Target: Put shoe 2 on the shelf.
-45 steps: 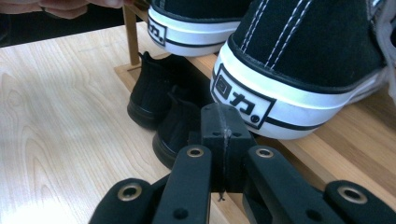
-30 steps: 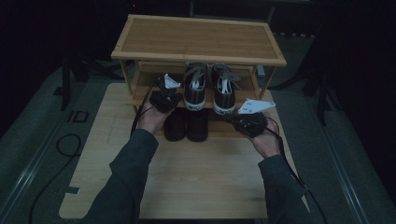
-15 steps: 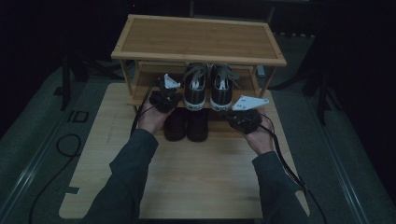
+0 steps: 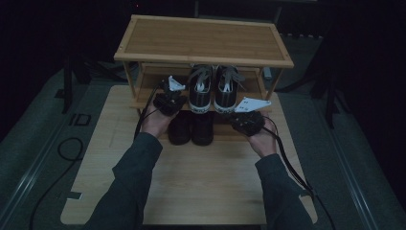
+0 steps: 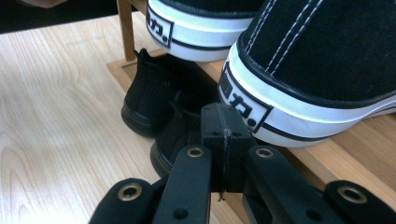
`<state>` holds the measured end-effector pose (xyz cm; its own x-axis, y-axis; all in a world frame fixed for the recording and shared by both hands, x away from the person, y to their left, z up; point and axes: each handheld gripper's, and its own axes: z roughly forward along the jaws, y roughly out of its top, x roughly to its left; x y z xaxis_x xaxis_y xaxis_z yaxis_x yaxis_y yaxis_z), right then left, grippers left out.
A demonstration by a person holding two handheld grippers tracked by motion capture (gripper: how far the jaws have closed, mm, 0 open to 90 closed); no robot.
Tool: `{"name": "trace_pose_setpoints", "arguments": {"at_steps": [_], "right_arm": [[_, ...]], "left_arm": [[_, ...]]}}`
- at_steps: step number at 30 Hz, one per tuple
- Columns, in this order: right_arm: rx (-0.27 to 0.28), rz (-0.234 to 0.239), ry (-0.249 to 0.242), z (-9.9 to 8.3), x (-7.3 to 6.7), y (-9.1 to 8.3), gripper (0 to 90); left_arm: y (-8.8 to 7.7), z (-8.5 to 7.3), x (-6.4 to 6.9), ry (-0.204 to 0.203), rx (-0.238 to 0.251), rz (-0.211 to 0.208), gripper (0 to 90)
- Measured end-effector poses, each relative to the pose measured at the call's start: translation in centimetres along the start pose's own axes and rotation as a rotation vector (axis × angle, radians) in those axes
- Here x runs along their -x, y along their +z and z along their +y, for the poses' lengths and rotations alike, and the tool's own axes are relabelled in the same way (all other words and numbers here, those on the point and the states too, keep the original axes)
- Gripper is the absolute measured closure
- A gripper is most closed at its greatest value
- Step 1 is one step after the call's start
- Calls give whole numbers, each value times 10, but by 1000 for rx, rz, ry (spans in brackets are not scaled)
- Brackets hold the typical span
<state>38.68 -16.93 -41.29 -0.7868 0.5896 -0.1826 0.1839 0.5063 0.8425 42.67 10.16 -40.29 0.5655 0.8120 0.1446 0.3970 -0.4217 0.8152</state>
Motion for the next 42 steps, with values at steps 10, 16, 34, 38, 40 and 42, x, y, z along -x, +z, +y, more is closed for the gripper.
{"name": "trace_pose_setpoints", "arguments": {"at_steps": [10, 16, 34, 38, 40, 42], "right_arm": [[-29, 4, -13, -4, -1, -3, 900], [-45, 9, -26, -5, -2, -8, 900], [-81, 27, -8, -27, 3, -10, 900], [-86, 31, -9, -27, 2, -9, 895], [-88, 34, -9, -27, 2, -8, 892], [-95, 40, -13, -28, 1, -7, 891]], "left_arm": [[0, 2, 2, 6, -9, 13, 900], [0, 4, 2, -11, -7, -12, 900], [5, 8, 9, -21, -9, -7, 900], [4, 8, 8, -18, -12, -8, 899], [3, 7, 7, -15, -9, -3, 895], [2, 5, 6, -16, -2, 0, 895]]}}
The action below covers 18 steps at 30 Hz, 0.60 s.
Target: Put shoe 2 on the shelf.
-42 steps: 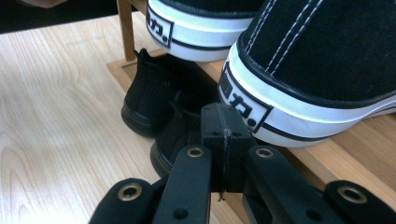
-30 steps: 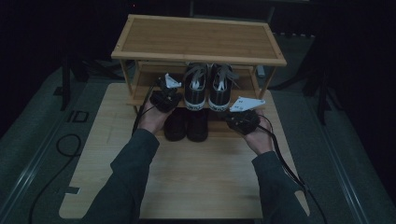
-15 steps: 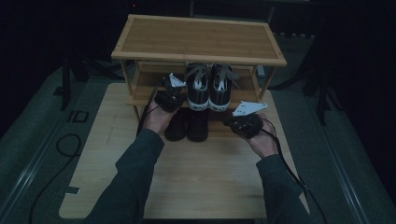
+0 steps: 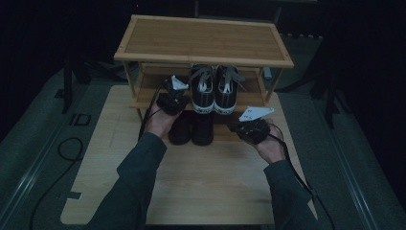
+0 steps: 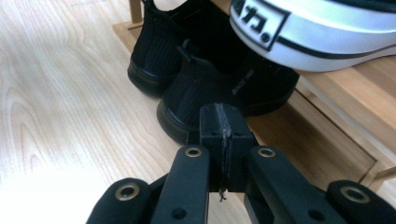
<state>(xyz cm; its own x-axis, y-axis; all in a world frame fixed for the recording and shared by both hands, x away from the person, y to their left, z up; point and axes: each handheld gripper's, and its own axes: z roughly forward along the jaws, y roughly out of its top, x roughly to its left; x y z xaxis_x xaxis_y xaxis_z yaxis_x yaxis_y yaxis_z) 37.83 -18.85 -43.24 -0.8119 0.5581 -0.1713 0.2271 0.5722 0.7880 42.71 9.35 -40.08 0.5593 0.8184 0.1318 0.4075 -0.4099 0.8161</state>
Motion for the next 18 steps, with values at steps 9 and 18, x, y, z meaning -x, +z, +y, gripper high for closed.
{"name": "trace_pose_setpoints", "arguments": {"at_steps": [9, 18], "right_arm": [[-4, 11, -2, -1, -3, 3, 860], [-23, 15, 13, -9, -1, 5, 866]], "left_arm": [[-5, -2, -3, 9, 0, -2, 895], [-11, -5, -10, 13, 4, 2, 886]]}}
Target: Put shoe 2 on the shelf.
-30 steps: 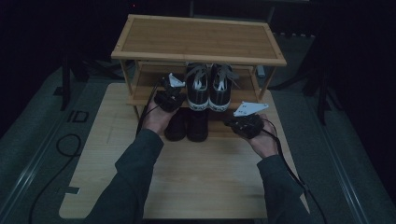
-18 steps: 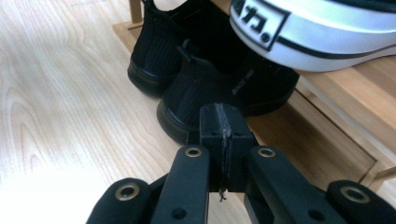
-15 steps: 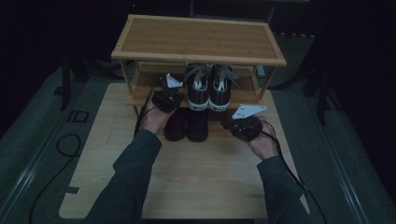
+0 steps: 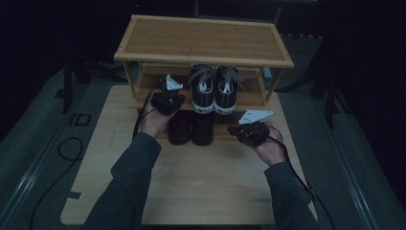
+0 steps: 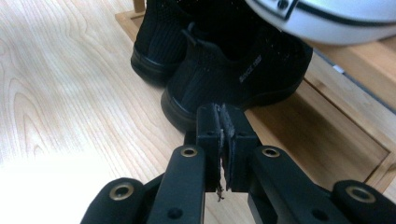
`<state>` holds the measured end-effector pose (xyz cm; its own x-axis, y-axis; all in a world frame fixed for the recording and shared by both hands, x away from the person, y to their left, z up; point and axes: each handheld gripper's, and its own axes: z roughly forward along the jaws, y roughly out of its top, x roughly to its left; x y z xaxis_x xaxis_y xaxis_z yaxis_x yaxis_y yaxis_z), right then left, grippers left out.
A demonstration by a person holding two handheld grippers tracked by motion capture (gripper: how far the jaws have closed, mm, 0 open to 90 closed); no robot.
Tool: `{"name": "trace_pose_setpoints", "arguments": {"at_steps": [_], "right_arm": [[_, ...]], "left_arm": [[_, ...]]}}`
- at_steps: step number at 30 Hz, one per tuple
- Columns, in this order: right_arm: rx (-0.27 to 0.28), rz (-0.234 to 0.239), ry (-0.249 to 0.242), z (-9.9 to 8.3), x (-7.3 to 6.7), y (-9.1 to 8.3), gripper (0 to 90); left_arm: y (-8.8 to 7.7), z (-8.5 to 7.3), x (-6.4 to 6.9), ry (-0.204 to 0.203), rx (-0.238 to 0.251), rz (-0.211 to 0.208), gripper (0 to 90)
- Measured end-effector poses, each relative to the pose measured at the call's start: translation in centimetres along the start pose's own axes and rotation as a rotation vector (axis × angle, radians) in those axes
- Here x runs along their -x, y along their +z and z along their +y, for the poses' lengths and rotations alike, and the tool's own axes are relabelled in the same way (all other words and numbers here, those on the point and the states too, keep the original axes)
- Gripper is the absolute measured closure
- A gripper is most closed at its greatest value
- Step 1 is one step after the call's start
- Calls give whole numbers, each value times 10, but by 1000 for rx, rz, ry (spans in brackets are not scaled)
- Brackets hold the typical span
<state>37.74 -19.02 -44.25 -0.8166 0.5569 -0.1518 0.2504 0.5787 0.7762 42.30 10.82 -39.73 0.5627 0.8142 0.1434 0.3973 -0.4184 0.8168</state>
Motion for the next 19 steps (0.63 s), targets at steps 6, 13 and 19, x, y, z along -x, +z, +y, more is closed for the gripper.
{"name": "trace_pose_setpoints", "arguments": {"at_steps": [6, 13, 19], "right_arm": [[-11, -4, 6, -4, 0, 2, 874], [-21, -5, 11, -7, 1, 3, 876], [-30, -3, 13, -9, 2, 3, 871]], "left_arm": [[-2, -3, -7, -4, -15, 14, 886], [-6, -4, -10, -2, -14, 19, 886], [-10, -5, -12, 9, -11, 24, 885]]}}
